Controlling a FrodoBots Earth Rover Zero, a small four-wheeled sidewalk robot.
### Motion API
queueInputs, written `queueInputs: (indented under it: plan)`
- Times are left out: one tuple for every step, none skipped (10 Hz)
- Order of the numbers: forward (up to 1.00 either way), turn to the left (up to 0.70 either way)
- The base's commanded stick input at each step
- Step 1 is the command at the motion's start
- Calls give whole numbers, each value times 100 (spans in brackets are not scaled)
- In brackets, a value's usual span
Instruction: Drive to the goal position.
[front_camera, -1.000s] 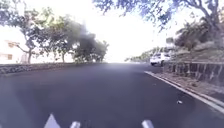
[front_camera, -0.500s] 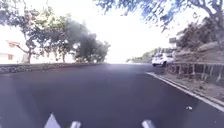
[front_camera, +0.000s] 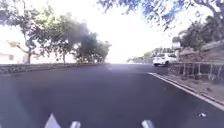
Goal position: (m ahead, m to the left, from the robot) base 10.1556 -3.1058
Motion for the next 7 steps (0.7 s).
queueInputs:
  plan:
    - [50,0]
    - [50,0]
    - [50,0]
    - [50,0]
    - [50,0]
    - [50,0]
    - [50,0]
